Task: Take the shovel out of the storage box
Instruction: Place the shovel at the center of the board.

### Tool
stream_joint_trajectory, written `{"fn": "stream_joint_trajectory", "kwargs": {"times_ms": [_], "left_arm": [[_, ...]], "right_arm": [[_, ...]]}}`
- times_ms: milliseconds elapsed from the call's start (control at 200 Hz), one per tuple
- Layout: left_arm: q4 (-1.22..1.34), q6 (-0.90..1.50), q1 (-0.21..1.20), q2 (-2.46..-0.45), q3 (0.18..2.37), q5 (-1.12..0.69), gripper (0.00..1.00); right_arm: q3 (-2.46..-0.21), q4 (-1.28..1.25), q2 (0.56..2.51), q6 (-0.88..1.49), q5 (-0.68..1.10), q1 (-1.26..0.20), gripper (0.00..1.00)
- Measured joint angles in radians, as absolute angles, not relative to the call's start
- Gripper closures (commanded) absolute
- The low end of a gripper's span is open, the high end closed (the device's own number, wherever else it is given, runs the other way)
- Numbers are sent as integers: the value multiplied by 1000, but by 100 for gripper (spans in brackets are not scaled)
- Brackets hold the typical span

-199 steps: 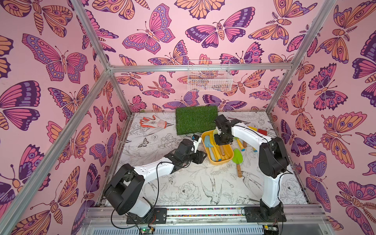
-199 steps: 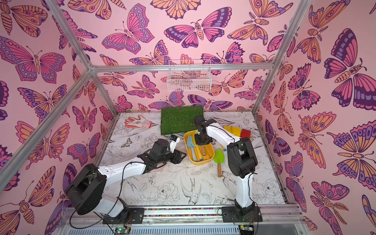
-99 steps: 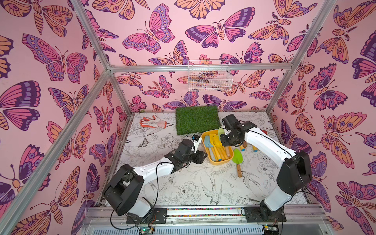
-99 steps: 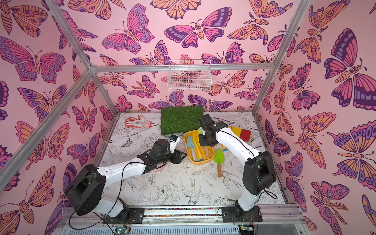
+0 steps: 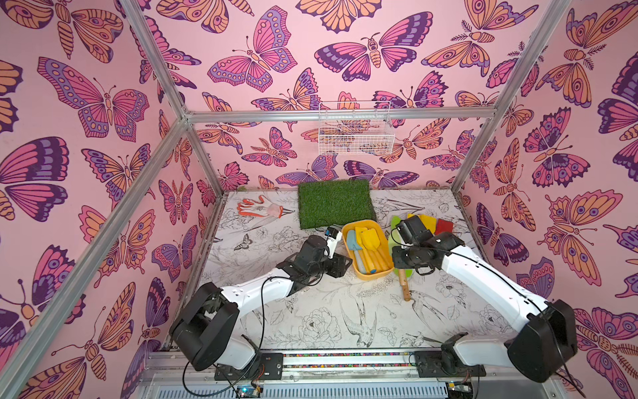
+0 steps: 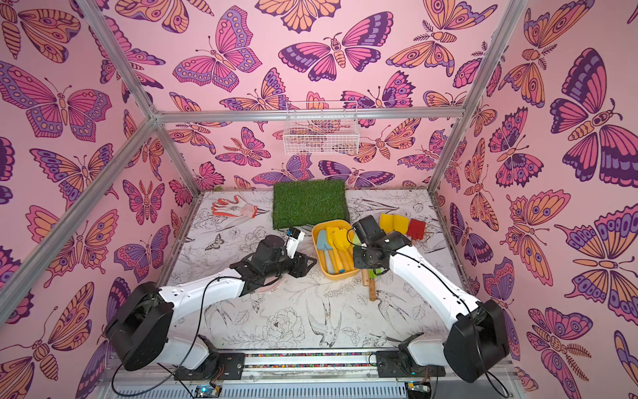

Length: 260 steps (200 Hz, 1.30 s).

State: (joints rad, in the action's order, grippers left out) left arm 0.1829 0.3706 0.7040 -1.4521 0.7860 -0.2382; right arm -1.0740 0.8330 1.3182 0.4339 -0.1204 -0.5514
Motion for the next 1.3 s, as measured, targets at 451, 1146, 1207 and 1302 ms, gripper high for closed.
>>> {"fn": "stream_joint_trajectory", "kwargs": {"times_ms": [451,1146,1207,1302], "left_arm": [[183,371,710,-1438,785,-239,41],[183,371,714,-1438,785,-241,41],[183,371,714,-1438,785,-243,41],[183,370,714,-1438,785,-243,41]], "right_arm": [[-871,831,1284,515,-241,-389,81],[-782,664,1481,468,-76,-241,74],[-781,656,1496,467,-67,-236,70],[-781,645,1512,467,-59,-235,62]]}}
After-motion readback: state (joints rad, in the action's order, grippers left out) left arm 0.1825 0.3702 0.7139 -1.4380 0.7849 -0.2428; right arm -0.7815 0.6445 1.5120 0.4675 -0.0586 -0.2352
